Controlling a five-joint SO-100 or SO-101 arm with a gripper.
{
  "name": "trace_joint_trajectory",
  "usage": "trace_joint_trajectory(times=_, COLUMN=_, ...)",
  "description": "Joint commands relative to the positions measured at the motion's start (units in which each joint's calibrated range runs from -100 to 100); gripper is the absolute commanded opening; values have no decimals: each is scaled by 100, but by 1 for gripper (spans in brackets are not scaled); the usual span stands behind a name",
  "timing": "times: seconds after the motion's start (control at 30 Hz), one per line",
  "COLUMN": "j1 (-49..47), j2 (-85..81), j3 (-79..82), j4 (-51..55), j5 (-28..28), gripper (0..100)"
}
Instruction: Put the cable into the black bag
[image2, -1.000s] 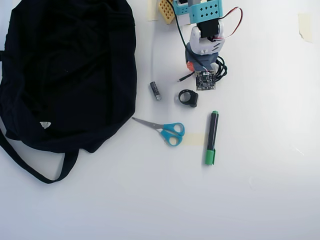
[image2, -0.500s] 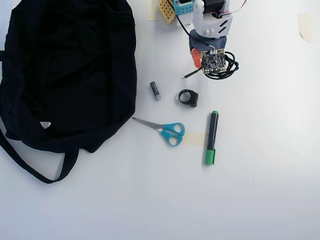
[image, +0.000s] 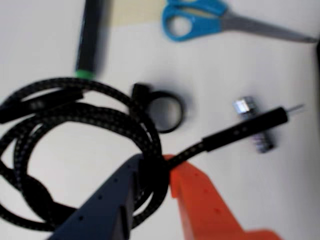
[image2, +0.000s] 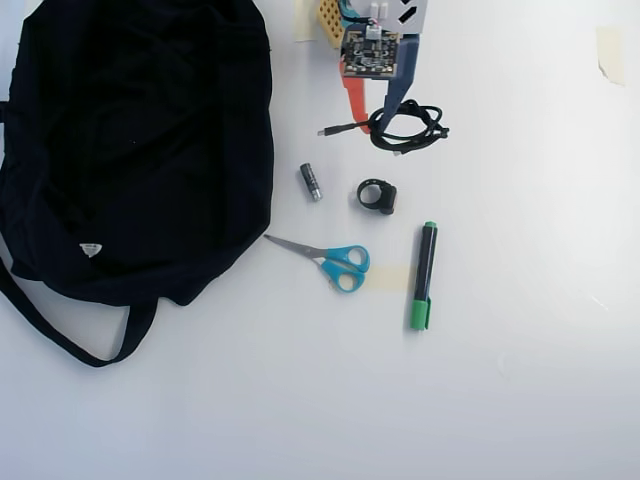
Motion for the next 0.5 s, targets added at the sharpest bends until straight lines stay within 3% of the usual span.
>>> trace_joint_trajectory(times=0.0, j1=334, j2=-152, j3=-204, j4=-55, j5=-24, gripper=2)
trace_joint_trajectory(times=0.23, j1=1232, j2=-160, j3=-186, j4=-201, j5=-29, gripper=2)
trace_joint_trajectory(times=0.47, j1=2481, j2=-44, j3=-186, j4=-1183, j5=23, gripper=2)
